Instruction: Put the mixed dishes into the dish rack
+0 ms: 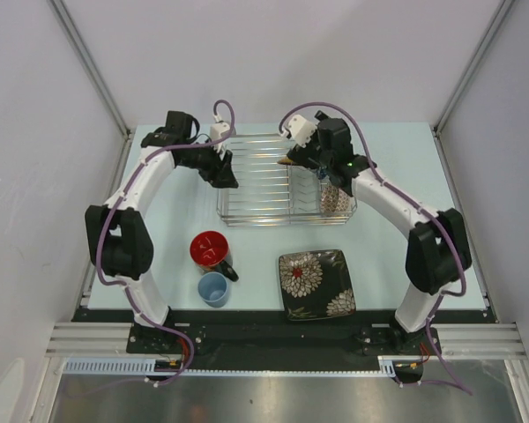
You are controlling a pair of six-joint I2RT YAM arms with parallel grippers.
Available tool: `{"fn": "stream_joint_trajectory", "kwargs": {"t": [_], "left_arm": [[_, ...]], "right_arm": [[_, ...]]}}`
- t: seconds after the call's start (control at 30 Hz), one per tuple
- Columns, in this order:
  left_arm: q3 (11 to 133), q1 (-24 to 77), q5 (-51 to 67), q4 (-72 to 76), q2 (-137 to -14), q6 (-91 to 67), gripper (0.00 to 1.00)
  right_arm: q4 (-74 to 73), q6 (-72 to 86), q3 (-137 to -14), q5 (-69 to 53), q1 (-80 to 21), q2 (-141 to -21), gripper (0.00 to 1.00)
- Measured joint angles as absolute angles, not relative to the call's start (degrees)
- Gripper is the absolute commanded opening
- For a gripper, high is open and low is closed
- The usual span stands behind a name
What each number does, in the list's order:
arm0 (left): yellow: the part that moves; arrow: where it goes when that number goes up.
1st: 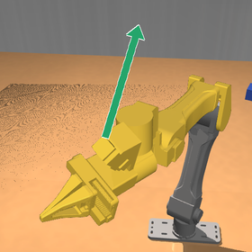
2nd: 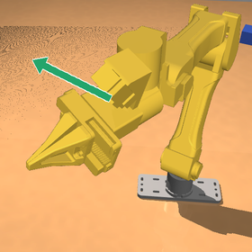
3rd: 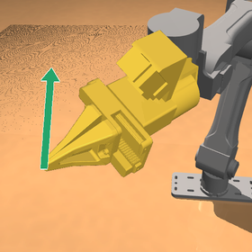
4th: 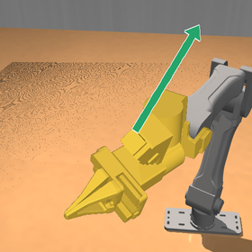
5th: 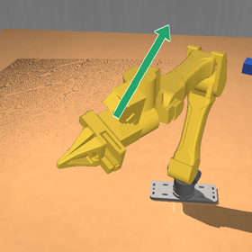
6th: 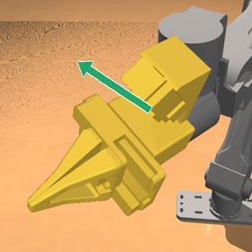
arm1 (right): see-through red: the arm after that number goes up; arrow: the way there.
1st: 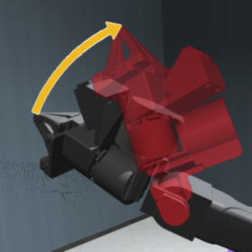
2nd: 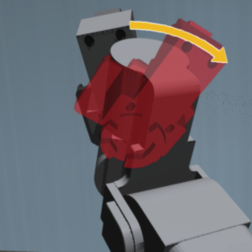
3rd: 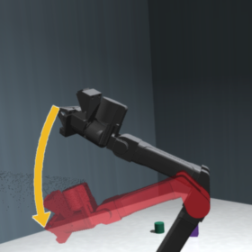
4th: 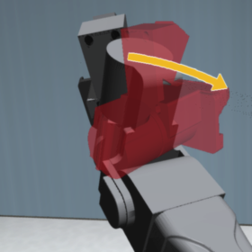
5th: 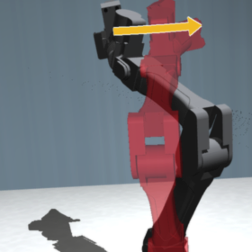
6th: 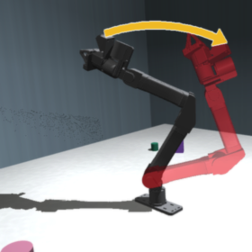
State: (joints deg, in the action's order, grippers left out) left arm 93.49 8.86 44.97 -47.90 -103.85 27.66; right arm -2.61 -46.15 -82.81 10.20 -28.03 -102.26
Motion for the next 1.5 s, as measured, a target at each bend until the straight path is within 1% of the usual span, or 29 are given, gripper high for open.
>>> {"fn": "stream_joint_trajectory", "kwargs": {"t": [0.17,0.27,0.4,0.43,0.5,0.57,0.63,0.77,0.97,1.0,1.03,1.13,1.33,1.5], "left_arm": [[92.53,8.88,44.21,-48.21,-101.78,28.71,0.67],[92.05,9.32,43.20,-48.84,-99.98,29.93,0.68],[92.03,11.68,40.49,-49.98,-98.43,32.84,0.68],[92.03,12.62,39.92,-50.35,-98.32,33.56,0.69],[92.03,15.31,37.93,-51.27,-98.35,35.31,0.69],[92.05,18.00,36.34,-52.29,-98.37,36.82,0.68],[92.42,20.38,35.46,-53.41,-98.54,38.06,0.68],[93.01,24.36,33.06,-54.72,-99.33,40.23,0.68],[88.03,32.12,27.40,-53.91,-99.35,42.15,0.67],[86.96,33.56,26.65,-53.91,-99.35,42.24,0.66],[86.06,34.81,25.98,-53.98,-99.35,42.33,0.66],[84.27,37.69,24.60,-53.91,-99.35,42.39,0.65],[77.95,41.08,21.30,-50.39,-99.33,42.00,0.65],[74.24,45.01,19.44,-48.82,-99.37,41.93,0.64]], "right_arm": [[-8.38,-39.05,-82.39,10.57,-28.84,-94.13,1.00],[-11.68,-31.31,-82.37,11.86,-28.99,-90.72,1.00],[-18.48,-16.64,-82.17,12.69,-28.60,-86.96,1.00],[-20.95,-12.21,-81.93,11.66,-28.08,-85.86,1.00],[-24.99,-2.70,-80.42,5.54,-25.39,-83.53,1.00],[-26.59,5.80,-75.05,-0.32,-21.45,-79.94,1.00],[-27.86,12.75,-66.50,-3.16,-18.55,-75.16,1.00],[-34.81,22.68,-52.62,-6.81,-19.03,-65.98,1.00],[-38.17,32.27,-40.36,-11.00,-19.22,-54.83,0.91],[-38.35,33.34,-38.83,-11.22,-19.22,-53.82,0.86],[-38.50,34.59,-36.80,-11.53,-19.27,-52.80,0.84],[-39.20,37.76,-31.20,-12.40,-19.35,-50.94,0.79],[-38.15,42.19,-23.73,-14.70,-19.44,-49.01,0.77],[-35.83,44.21,-20.27,-16.19,-19.31,-46.15,0.68]]}}
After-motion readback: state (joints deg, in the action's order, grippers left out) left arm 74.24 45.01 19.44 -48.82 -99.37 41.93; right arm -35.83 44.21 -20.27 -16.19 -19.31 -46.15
